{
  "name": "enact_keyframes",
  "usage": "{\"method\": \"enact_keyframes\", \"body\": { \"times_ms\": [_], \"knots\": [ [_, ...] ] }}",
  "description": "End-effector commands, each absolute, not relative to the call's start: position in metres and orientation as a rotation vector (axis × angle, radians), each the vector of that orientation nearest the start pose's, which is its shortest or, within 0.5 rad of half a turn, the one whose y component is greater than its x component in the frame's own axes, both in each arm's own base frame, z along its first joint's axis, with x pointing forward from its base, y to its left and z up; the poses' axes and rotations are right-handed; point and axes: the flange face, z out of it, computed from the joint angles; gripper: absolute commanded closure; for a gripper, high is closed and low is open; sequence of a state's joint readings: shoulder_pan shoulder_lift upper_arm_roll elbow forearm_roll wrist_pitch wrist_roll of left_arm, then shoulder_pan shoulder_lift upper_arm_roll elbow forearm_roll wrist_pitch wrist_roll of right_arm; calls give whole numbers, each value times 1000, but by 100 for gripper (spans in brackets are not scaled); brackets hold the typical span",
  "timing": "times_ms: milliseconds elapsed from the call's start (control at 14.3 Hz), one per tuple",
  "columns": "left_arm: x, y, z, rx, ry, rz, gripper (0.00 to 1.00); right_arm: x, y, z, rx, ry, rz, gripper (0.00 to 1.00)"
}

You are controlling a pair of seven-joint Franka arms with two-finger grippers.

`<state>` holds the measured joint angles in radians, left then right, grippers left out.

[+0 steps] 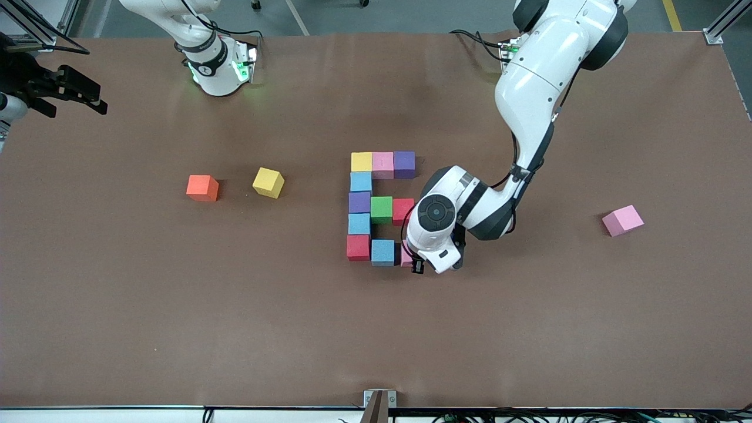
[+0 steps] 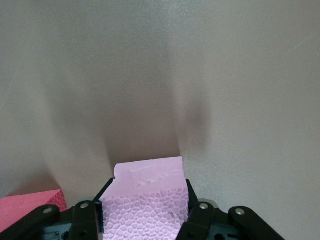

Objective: Arrange 11 blocks into digit 3
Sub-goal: 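Lower the pink block beside cyan with the left gripper and adjust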

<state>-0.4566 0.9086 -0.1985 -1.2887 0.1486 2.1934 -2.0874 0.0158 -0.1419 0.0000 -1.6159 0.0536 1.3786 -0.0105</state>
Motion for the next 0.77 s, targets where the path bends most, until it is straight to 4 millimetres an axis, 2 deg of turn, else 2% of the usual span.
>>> {"method": "enact_keyframes", "body": {
  "times_ms": [0, 279, 489, 698],
  "knots": [
    [622, -429, 206, -2382, -2076, 61, 80, 483, 13, 663, -3082, -67, 139, 0],
    [619, -433, 203, -2384, -2069, 63, 80, 484, -4, 670, -3085, -12, 93, 0],
    [619, -435, 204, -2391, -2069, 60, 80, 484, -2, 670, -3085, -16, 93, 0],
    [618, -441, 200, -2396, -2065, 60, 80, 489, -1, 687, -3089, -15, 42, 0]
  ]
}}
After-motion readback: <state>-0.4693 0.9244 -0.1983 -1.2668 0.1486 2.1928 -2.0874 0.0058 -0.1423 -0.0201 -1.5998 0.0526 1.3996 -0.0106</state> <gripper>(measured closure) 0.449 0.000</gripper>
